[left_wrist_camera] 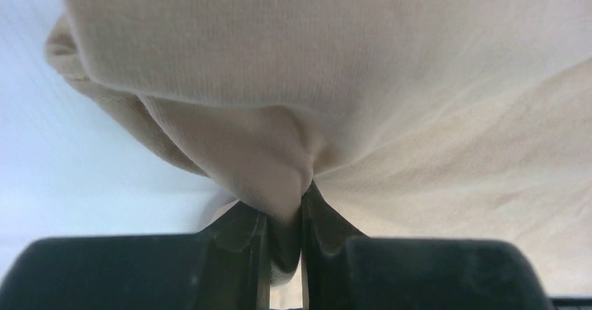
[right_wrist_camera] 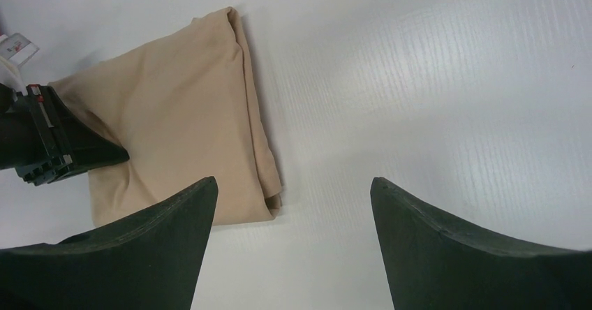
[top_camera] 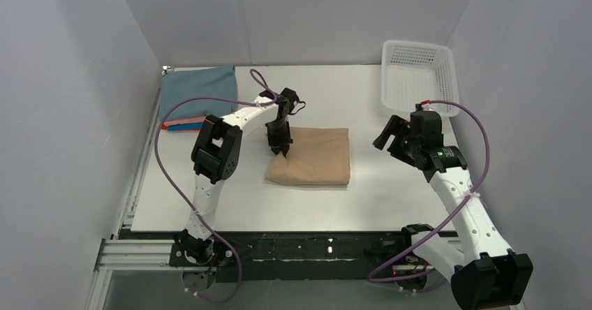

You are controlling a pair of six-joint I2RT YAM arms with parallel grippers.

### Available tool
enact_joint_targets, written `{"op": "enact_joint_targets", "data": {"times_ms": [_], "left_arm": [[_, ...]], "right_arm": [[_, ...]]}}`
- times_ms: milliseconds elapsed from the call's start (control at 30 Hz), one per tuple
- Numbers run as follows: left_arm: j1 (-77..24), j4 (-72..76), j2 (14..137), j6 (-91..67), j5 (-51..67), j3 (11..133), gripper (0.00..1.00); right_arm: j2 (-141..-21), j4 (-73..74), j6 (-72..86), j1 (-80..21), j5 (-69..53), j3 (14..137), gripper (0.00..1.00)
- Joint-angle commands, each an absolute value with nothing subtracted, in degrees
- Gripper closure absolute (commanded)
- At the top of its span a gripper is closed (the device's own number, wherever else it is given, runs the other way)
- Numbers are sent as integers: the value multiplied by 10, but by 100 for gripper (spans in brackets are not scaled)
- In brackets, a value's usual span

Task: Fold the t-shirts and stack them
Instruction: Put the neatly folded tshirt into the corner of the board with the left arm

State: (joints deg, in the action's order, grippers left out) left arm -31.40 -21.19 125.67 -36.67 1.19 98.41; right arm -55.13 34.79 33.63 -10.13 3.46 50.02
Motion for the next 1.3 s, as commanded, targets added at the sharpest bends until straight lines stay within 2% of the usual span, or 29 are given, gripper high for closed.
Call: {"op": "enact_joint_targets", "data": {"times_ms": [0,267,567,900,1267], "left_arm": [[-310,-346,1310,-330,-165,1019,100],[-305,-374,1288,-215,-303,1117,100],[-269,-352,1281,-88,-370,1199,100],[-209,-315,1258,20,-388,1277,100],[-177,-263,1250,63,-439,1344,100]], "right_arm": [[-554,335,318,-98,43,501,12],[-554,332,304,-96,50,504,12],[-576,327,267,-95,51,514,12],[-588,329,254,-96,57,521,13],[-615,320,250,-94,54,527,14]]}}
